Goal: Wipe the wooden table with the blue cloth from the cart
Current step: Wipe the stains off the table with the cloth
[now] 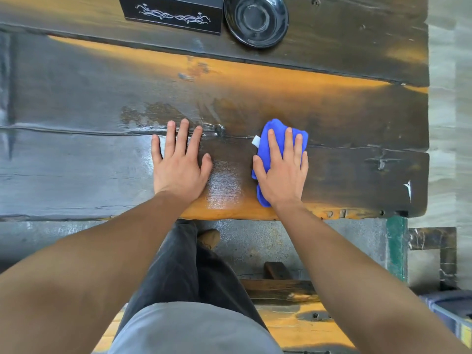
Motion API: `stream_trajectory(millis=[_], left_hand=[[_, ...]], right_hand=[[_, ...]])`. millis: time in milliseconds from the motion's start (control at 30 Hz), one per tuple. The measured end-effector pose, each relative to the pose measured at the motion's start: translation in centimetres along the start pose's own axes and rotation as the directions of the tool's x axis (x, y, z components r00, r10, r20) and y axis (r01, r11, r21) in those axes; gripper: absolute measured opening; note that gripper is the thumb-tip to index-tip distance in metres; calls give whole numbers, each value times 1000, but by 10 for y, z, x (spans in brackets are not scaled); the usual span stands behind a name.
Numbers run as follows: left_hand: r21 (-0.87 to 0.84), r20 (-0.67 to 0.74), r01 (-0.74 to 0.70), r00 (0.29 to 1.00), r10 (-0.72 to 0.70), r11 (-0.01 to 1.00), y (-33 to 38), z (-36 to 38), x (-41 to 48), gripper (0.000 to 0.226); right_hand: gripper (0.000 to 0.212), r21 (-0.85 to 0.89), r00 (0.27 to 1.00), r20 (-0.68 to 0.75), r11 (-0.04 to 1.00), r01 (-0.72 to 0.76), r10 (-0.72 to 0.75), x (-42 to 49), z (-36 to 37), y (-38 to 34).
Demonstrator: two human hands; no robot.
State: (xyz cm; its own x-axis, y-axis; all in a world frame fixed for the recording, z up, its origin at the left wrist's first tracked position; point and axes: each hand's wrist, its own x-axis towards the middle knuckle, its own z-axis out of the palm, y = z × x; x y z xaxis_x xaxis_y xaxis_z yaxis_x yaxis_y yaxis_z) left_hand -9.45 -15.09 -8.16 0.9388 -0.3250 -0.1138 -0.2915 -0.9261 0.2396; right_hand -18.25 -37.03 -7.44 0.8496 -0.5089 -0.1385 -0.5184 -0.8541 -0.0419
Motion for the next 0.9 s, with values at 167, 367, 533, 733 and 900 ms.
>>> stream_trajectory(millis=[167, 367, 533, 733, 900], left_hand=[[-4, 18, 5, 1000, -5, 1000, 2, -3, 0, 64], [-8, 21, 8, 1000, -8, 1000, 2, -4, 0, 64], [-9, 12, 3, 1000, -3, 1000, 2, -3, -1, 64], [-9, 4, 6, 1000, -6, 1000, 0, -1, 0, 63], [-1, 1, 2, 1000, -2, 1000, 0, 0, 0, 63]], right_hand=[[67, 12, 998, 12, 998, -59, 59, -27, 1, 22], [61, 59, 995, 1, 993, -100, 101, -50, 2, 39], [52, 127, 992, -7, 984, -126, 128, -72, 0, 61], [44, 103, 983, -81, 983, -155, 164, -50, -27, 91], [45, 51, 968, -112, 975, -218, 223, 13, -40, 107]])
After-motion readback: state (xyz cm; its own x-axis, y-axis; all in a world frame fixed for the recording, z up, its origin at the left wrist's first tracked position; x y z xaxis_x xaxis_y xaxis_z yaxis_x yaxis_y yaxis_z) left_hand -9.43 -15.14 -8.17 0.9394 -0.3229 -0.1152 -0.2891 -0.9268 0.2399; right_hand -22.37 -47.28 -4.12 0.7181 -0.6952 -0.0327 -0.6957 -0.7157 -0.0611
